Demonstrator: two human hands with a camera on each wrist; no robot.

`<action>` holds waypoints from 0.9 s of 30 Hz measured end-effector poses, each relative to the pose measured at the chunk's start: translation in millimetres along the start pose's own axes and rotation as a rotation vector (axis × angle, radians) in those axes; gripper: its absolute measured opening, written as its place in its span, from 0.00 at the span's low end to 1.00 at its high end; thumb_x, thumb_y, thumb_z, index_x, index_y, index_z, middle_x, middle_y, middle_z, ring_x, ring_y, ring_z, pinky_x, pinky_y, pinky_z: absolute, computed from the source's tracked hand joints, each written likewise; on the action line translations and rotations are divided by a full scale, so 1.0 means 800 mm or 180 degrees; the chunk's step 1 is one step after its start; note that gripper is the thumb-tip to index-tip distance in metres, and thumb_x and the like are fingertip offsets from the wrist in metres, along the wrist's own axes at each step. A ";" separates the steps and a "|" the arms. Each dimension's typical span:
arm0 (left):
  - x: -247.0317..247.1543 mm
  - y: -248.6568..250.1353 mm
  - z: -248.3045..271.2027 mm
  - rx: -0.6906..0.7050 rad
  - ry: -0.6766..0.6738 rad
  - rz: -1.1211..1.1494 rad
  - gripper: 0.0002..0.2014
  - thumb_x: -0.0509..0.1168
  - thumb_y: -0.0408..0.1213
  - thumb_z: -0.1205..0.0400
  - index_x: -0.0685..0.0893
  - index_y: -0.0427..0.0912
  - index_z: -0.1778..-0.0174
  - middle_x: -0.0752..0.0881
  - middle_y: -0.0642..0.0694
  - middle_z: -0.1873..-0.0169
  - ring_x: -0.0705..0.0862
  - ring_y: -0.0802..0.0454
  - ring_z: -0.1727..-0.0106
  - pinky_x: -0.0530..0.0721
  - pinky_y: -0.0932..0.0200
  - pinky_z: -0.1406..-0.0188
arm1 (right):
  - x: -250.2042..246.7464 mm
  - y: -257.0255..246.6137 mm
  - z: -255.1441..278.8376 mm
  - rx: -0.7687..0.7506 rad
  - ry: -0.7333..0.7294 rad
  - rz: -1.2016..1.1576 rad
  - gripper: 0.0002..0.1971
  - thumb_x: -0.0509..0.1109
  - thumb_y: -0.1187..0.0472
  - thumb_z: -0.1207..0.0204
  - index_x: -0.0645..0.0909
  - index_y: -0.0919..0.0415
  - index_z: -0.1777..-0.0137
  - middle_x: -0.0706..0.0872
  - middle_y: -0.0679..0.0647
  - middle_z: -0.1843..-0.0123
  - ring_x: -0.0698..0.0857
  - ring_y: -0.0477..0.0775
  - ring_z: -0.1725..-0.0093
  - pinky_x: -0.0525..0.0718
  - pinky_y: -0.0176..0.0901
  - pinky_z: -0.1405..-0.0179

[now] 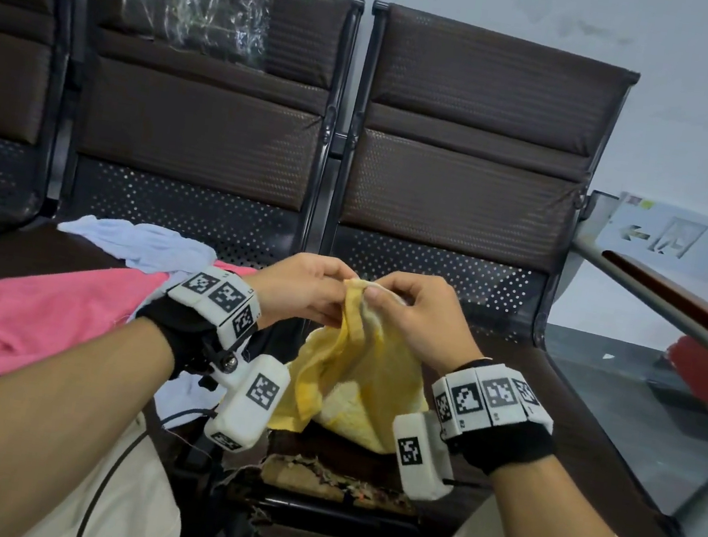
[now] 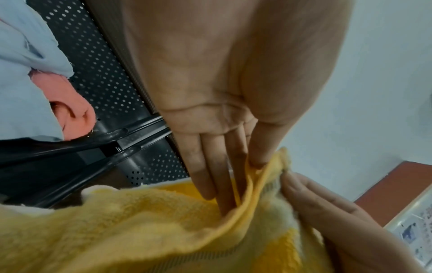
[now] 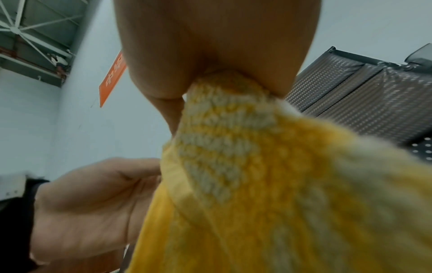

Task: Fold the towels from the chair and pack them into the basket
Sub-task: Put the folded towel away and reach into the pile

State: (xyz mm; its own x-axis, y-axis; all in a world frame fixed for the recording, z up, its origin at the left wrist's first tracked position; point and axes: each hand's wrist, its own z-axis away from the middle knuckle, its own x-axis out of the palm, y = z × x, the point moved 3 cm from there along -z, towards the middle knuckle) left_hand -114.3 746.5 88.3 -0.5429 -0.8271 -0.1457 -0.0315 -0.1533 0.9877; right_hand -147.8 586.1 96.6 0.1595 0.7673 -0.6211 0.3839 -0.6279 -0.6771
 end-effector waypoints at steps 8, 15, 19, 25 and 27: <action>0.000 -0.004 0.008 0.0027 -0.0303 0.0012 0.19 0.60 0.47 0.16 0.81 0.35 0.42 0.89 0.45 0.63 0.88 0.50 0.58 0.87 0.51 0.46 | 0.005 0.004 -0.002 0.0023 0.0093 0.0117 0.07 0.72 0.52 0.23 0.89 0.51 0.58 0.89 0.43 0.62 0.86 0.40 0.57 0.82 0.39 0.53; -0.009 0.001 0.014 0.0406 0.0344 -0.0396 0.11 0.63 0.36 0.16 0.81 0.31 0.47 0.87 0.42 0.66 0.87 0.46 0.61 0.87 0.46 0.53 | 0.012 -0.003 -0.001 -0.0061 -0.0091 -0.0057 0.10 0.71 0.50 0.23 0.87 0.54 0.59 0.89 0.50 0.63 0.86 0.49 0.58 0.85 0.52 0.53; -0.018 0.012 0.023 0.0609 0.0732 -0.0347 0.09 0.60 0.34 0.15 0.82 0.31 0.49 0.85 0.42 0.66 0.85 0.56 0.69 0.86 0.61 0.67 | 0.004 0.005 0.001 -0.0130 -0.0244 0.0469 0.19 0.70 0.43 0.25 0.76 0.51 0.73 0.77 0.46 0.76 0.74 0.41 0.73 0.72 0.39 0.71; -0.057 0.012 0.043 0.0493 0.1607 0.0292 0.13 0.56 0.33 0.14 0.81 0.39 0.62 0.78 0.42 0.72 0.76 0.47 0.72 0.76 0.56 0.68 | -0.007 0.038 0.026 0.0456 -0.1342 0.1788 0.29 0.60 0.31 0.26 0.73 0.58 0.69 0.78 0.50 0.72 0.78 0.48 0.70 0.71 0.42 0.71; -0.073 0.011 0.053 0.0388 0.1881 0.0729 0.13 0.57 0.32 0.17 0.81 0.40 0.65 0.75 0.45 0.76 0.72 0.48 0.74 0.73 0.62 0.75 | -0.009 0.051 0.042 0.0713 -0.1833 0.2351 0.31 0.57 0.28 0.26 0.76 0.58 0.66 0.79 0.51 0.67 0.80 0.50 0.63 0.74 0.44 0.66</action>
State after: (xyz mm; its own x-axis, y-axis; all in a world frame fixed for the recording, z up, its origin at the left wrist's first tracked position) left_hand -118.8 816.3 107.8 0.0055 -0.9953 0.0970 -0.0838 0.0962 0.9918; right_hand -163.7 550.7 59.7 -0.2024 0.0241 -0.9790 0.1733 -0.9830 -0.0600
